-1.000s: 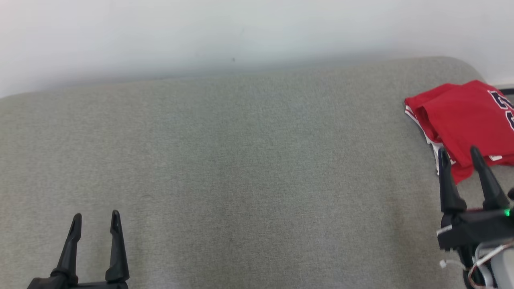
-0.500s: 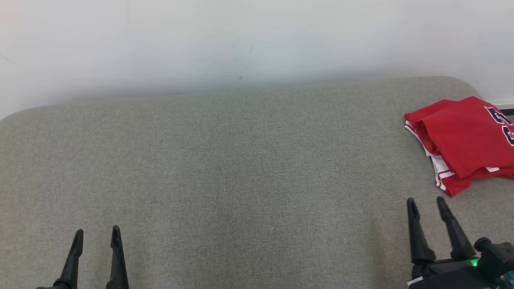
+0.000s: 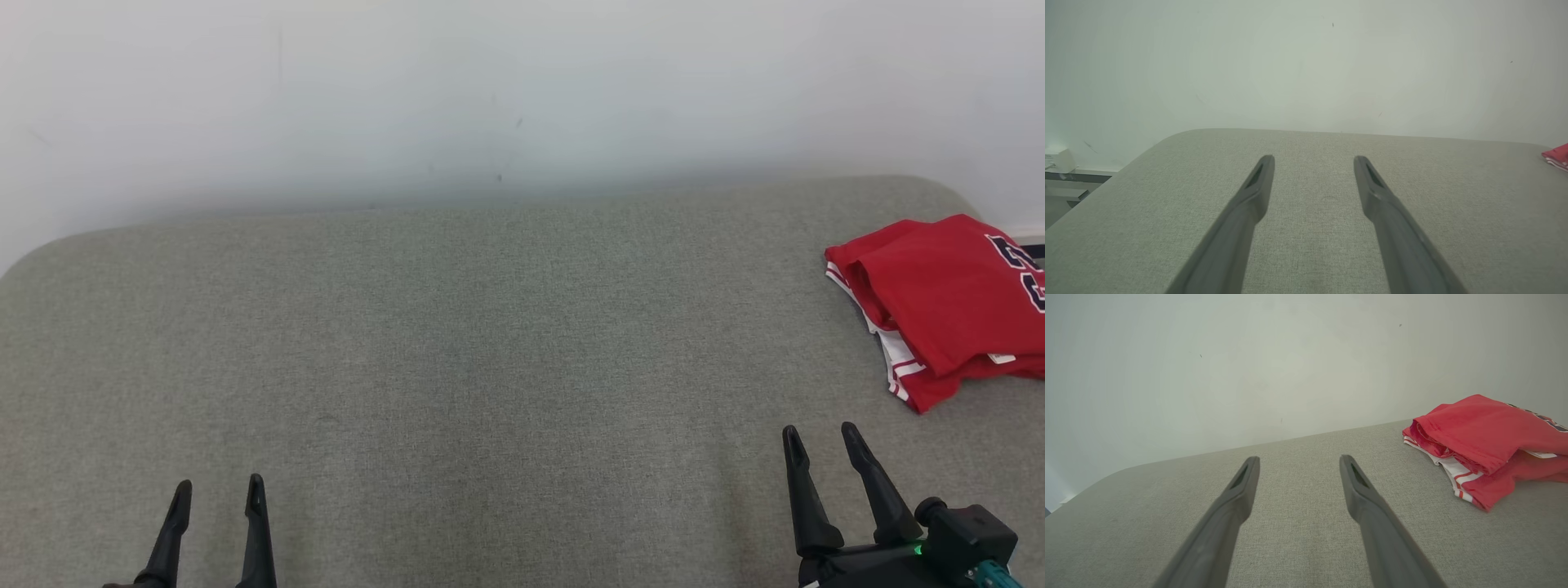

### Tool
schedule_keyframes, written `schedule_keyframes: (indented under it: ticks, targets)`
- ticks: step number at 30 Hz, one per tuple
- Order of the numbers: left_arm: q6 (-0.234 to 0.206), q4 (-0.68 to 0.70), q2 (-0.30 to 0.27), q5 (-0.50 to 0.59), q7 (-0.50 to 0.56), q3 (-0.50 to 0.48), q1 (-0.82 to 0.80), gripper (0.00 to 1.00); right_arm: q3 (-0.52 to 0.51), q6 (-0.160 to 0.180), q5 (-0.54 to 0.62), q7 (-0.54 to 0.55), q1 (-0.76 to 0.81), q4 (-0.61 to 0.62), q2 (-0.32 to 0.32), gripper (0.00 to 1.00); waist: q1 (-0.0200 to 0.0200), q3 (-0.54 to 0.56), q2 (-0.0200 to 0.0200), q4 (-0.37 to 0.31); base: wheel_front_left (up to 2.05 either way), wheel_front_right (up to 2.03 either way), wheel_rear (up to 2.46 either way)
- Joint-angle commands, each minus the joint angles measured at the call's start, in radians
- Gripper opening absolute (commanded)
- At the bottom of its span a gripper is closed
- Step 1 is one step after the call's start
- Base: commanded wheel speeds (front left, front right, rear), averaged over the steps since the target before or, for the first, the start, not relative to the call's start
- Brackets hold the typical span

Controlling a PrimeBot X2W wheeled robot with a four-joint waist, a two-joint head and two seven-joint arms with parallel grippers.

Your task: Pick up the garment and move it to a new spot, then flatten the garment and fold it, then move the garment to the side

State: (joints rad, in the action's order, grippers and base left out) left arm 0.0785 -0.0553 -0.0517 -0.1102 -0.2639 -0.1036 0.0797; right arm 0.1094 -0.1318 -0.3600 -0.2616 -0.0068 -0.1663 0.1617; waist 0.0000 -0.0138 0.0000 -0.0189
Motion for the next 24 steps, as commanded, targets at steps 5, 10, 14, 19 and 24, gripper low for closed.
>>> schedule_keyframes:
  ticks: [5,10,14,19,24]
  targets:
    - [0.008,-0.017,0.001,0.018,0.000,0.007,-0.014,1.00,0.003,0.003,0.012,-0.004,-0.013,-0.016,-0.006,1.00,0.0000,0.005,0.0000,0.004,0.00,0.00,0.00]
    - [0.009,-0.024,0.001,0.018,0.000,0.008,-0.018,1.00,-0.001,0.003,0.014,-0.004,-0.021,-0.025,-0.008,1.00,0.0000,0.006,0.0000,0.005,0.00,0.00,0.00]
    - [0.007,-0.028,0.001,0.024,0.000,0.005,-0.018,1.00,-0.002,0.003,0.013,-0.004,-0.023,-0.028,-0.007,1.00,0.0000,0.006,0.0000,0.003,0.00,0.00,0.00]
    - [0.003,-0.028,0.001,0.017,0.000,0.005,-0.011,0.00,-0.001,0.000,0.007,0.000,-0.015,-0.029,-0.005,0.00,0.0000,0.006,0.0000,0.002,0.00,0.00,0.00]
    - [0.002,-0.080,0.010,0.010,0.002,0.009,0.008,0.00,0.006,0.000,0.006,0.007,0.018,-0.079,-0.011,0.00,0.0000,0.006,0.0000,0.002,0.00,0.00,0.00]
